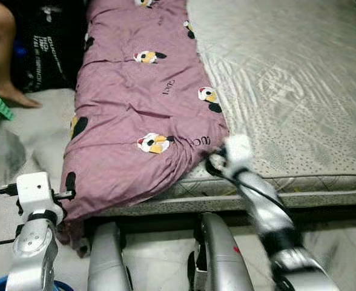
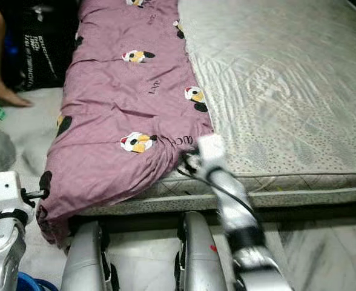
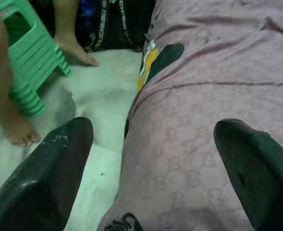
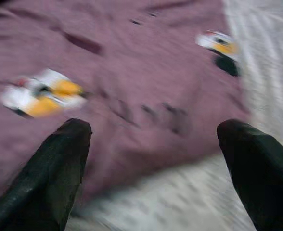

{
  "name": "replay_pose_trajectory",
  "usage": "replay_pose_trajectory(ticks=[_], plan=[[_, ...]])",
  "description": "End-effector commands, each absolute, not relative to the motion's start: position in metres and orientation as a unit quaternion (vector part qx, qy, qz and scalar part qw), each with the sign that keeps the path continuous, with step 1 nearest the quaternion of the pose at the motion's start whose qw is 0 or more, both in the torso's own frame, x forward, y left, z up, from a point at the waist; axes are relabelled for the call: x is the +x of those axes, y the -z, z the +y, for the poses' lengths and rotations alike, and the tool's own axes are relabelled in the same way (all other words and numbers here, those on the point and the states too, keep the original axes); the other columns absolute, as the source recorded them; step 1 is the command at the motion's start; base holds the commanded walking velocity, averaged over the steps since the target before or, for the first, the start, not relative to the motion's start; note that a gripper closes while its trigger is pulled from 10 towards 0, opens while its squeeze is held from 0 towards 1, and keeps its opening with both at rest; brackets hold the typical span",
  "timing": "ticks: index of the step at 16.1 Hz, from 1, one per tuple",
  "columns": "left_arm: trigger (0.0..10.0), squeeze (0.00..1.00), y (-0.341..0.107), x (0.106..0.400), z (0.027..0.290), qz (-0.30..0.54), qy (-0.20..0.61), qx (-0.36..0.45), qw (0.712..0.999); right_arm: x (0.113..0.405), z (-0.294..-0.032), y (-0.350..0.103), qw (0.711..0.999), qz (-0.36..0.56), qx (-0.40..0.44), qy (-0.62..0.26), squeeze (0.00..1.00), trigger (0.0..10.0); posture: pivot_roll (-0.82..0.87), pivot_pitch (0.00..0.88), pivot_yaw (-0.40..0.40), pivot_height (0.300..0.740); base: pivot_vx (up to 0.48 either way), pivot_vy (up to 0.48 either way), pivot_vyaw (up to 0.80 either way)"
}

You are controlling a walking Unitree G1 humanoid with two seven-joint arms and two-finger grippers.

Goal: Clean up the room

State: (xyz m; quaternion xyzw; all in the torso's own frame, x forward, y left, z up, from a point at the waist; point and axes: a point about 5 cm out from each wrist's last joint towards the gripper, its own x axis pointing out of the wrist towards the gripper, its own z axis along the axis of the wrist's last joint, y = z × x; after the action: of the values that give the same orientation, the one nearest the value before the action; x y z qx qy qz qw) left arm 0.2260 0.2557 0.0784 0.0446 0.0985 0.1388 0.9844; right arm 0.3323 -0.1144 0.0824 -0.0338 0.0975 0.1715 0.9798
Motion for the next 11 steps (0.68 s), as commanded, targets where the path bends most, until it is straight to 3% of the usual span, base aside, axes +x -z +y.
replay_pose_trajectory(ticks=[1, 6, 11], plan=[[10.0, 0.00, -0.084, 0.225, 0.255, 0.089, -0.133, 0.062, 0.985, 0.335, -0.108, -0.080, 0.976, 0.106, -0.033, -0.187, 0.00, 10.0, 0.11, 0.143, -0.084, 0.566, 0.000, 0.000, 0.00], [10.0, 0.00, -0.100, 0.220, 0.254, 0.066, -0.114, 0.108, 0.985, 0.352, -0.060, -0.083, 0.969, 0.153, 0.015, -0.196, 0.00, 10.0, 0.17, 0.163, -0.088, 0.566, 0.000, 0.000, 0.00], [10.0, 0.00, -0.102, 0.221, 0.250, 0.063, -0.118, 0.093, 0.987, 0.346, -0.037, -0.072, 0.956, 0.219, 0.081, -0.180, 0.00, 10.0, 0.17, 0.182, -0.101, 0.566, 0.000, 0.000, 0.00]])
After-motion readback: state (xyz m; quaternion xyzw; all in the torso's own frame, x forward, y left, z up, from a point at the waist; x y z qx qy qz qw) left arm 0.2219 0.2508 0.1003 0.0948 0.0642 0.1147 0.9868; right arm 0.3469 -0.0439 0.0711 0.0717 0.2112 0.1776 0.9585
